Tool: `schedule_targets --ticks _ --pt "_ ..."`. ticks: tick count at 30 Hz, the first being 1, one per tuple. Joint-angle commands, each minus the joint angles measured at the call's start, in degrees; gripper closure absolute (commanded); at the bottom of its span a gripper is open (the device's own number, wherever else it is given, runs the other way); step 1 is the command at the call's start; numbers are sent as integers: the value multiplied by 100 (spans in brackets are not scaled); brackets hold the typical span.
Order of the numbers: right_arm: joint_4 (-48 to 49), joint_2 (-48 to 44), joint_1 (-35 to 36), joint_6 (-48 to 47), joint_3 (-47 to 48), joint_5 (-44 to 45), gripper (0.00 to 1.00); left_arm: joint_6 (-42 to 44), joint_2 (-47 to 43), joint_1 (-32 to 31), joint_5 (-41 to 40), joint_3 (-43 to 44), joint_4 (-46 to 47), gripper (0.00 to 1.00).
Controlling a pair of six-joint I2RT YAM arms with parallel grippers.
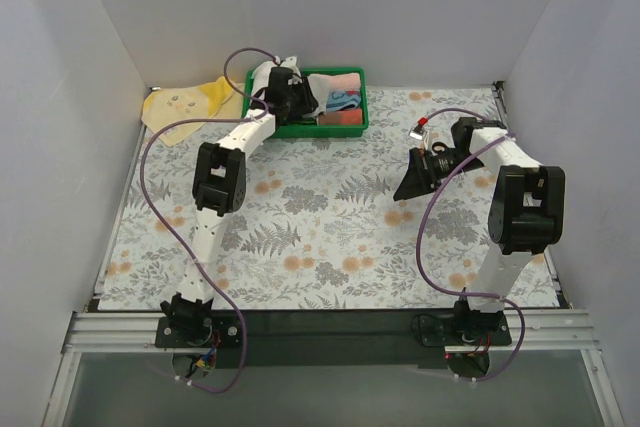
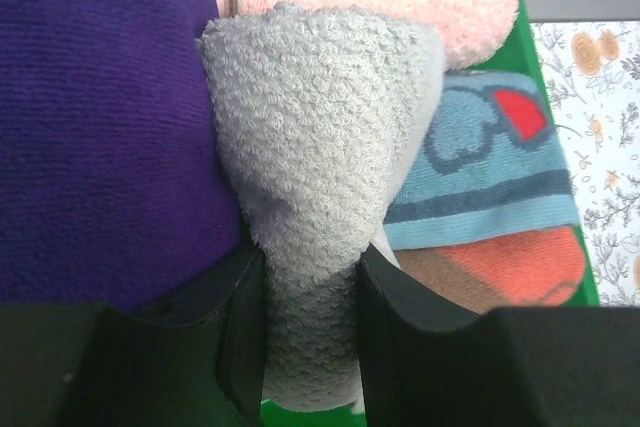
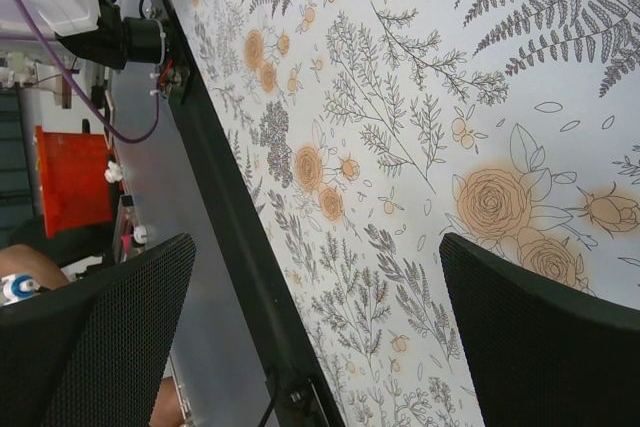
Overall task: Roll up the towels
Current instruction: Place the rolled towel into the container
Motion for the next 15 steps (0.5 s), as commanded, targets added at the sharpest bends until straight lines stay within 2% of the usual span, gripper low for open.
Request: schedule_targets --ticks 1,5,10,12,15 --pt "-6 -126 -3 -104 -62 -146 1 -86 21 72 -43 -75 60 88" --pt "-6 -134 -3 -87 -53 -181 1 -51 -57 90 -78 -75 60 74" --pt "-6 -134 6 -60 -18 -287 1 195 -303 81 -244 -101 95 63" --pt "-6 -161 -3 -52 -18 -296 1 301 -443 90 -376 -101 95 52" --pt "-6 -222 -3 -43 -9 -287 1 415 -619 90 -631 -172 86 40"
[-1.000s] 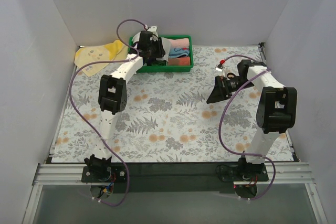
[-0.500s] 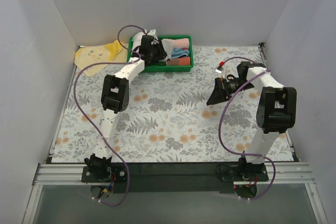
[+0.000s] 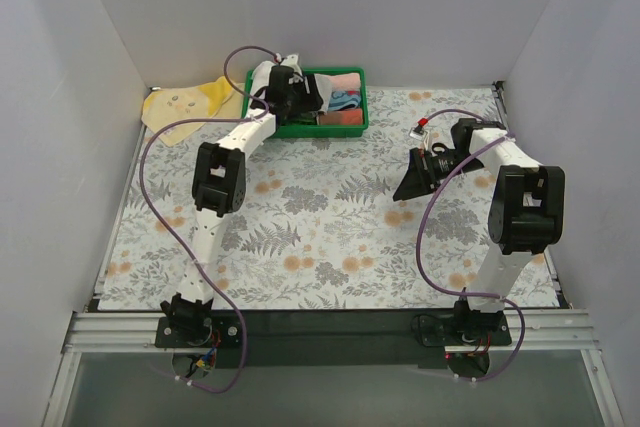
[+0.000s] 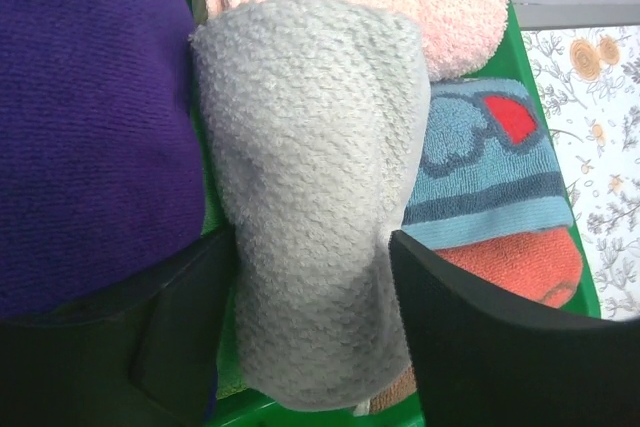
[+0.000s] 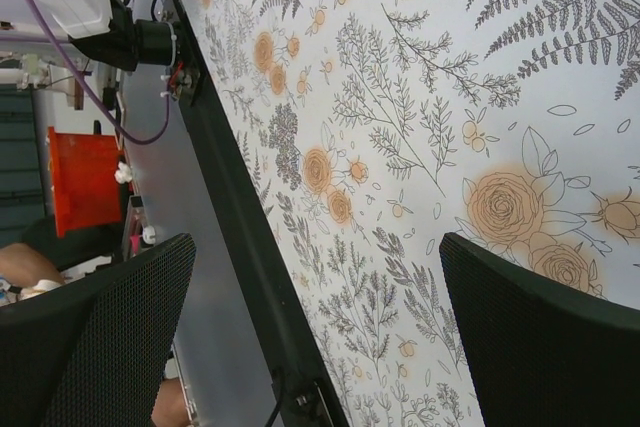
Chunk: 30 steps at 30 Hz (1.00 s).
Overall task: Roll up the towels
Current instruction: Place the rolled towel into the container, then move the towel to the center of the board
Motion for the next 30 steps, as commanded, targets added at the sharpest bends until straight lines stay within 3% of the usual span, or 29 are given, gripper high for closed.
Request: schedule_targets --ticks 1,13,14,15,18,21,26,30 --pt "-14 -257 -3 -36 70 -165 1 280 -640 107 -555 -128 -26 34" --pt "-15 -574 -3 131 351 46 1 1121 -1333 99 -161 75 -25 31" --pt "-6 -609 -3 148 386 151 1 1272 -1543 99 -82 39 -60 15" --pt "-6 -644 -3 183 473 213 1 1456 -1693 99 -11 -13 -121 6" --pt "38 -828 -3 280 658 669 1 2194 -2368 98 305 -355 -481 2" --pt "56 -1039 -12 333 764 1231 1 2915 -3098 107 333 -734 -1087 2" --pt "65 -1461 -12 394 659 2171 1 3540 -3864 414 95 -892 -2862 2" --pt "205 -1821 -12 421 299 2384 1 4224 -4550 731 -19 -1453 -3803 2"
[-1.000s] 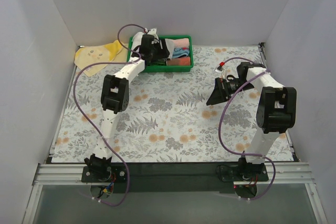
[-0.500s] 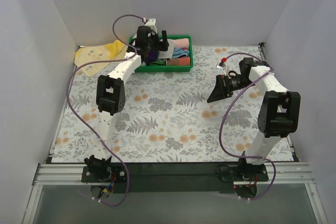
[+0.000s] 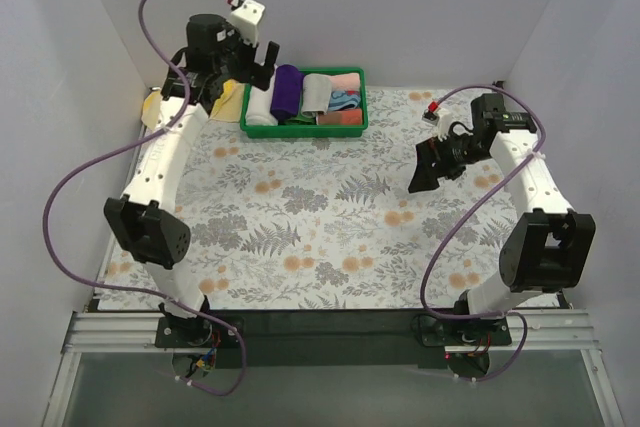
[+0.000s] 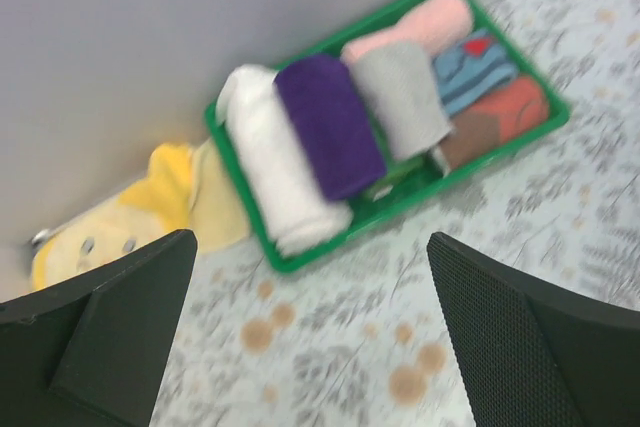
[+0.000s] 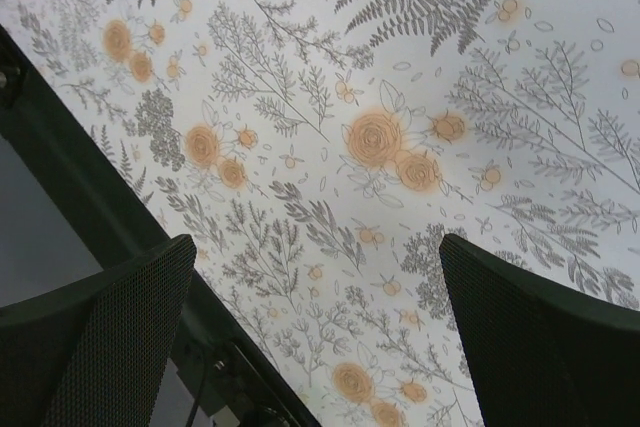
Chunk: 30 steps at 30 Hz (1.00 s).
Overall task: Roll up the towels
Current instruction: Move the towel to the center of the board
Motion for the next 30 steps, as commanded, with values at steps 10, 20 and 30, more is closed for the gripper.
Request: schedule_targets --ticks 10,20,30 --pt "526 -927 -161 -122 -1204 656 1 1179 -850 1502 186 -1398 -2512 12" --pt "579 -769 -170 -289 -1257 596 1 1486 959 2645 589 -893 -1941 23" --pt "632 -760 -161 -429 -1468 735 1 1988 4219 2909 555 2379 -1872 27"
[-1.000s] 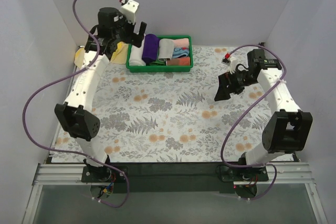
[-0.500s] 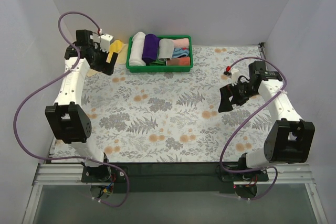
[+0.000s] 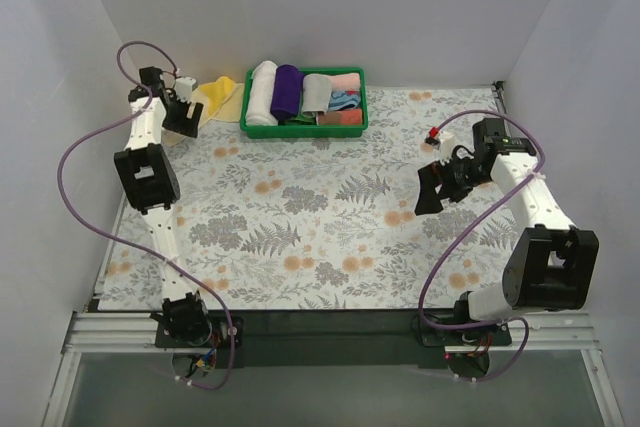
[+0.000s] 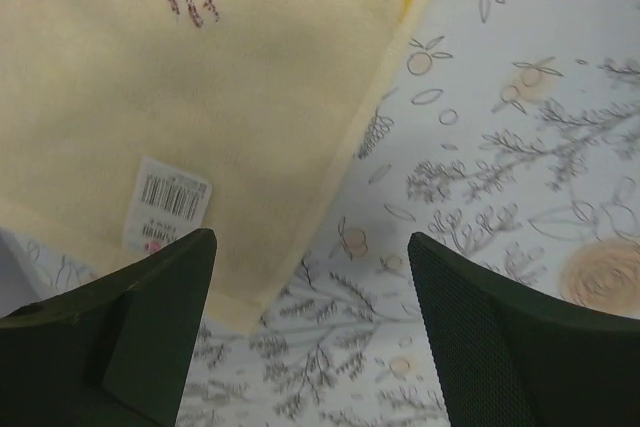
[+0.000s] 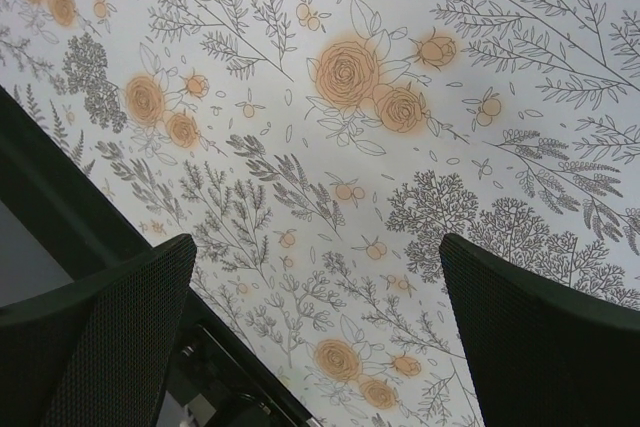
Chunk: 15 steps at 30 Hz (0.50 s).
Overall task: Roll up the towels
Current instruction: Move the towel to the center of the board
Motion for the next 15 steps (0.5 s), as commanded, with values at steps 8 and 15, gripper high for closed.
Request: schedule_targets --ticks 8,15 --pt "35 583 -2 -475 469 -36 1 20 171 166 67 -608 1097 30" --pt "18 592 -2 -422 636 -432 4 99 111 307 462 -992 447 60"
